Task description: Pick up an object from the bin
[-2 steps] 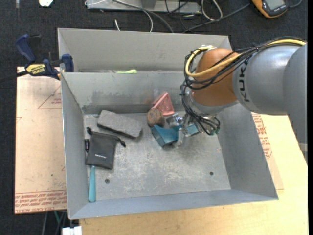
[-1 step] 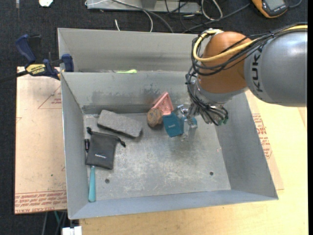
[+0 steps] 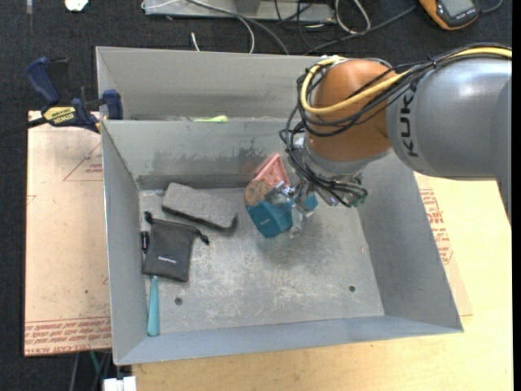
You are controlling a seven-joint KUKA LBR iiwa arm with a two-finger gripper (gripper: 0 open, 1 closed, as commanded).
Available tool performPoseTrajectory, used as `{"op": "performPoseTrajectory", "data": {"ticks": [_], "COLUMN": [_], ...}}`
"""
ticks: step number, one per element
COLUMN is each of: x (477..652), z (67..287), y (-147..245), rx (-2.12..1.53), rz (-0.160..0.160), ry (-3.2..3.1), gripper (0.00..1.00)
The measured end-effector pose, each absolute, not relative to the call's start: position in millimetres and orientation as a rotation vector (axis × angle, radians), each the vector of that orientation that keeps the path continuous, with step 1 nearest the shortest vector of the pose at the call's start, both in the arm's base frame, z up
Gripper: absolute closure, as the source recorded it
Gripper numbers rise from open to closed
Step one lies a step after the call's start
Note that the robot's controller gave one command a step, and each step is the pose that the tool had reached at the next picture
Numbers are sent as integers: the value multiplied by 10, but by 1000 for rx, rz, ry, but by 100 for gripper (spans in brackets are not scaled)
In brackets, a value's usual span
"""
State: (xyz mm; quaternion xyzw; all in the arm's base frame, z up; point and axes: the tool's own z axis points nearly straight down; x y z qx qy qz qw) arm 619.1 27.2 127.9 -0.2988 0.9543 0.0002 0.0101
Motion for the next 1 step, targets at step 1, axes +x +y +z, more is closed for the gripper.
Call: {"op": "performPoseTrajectory", "data": {"ticks": [1], "x": [6142], "z": [1652], "y": [228], "rx": [-1119], "rz": [7], "ry": [2930], "gripper": [100]}}
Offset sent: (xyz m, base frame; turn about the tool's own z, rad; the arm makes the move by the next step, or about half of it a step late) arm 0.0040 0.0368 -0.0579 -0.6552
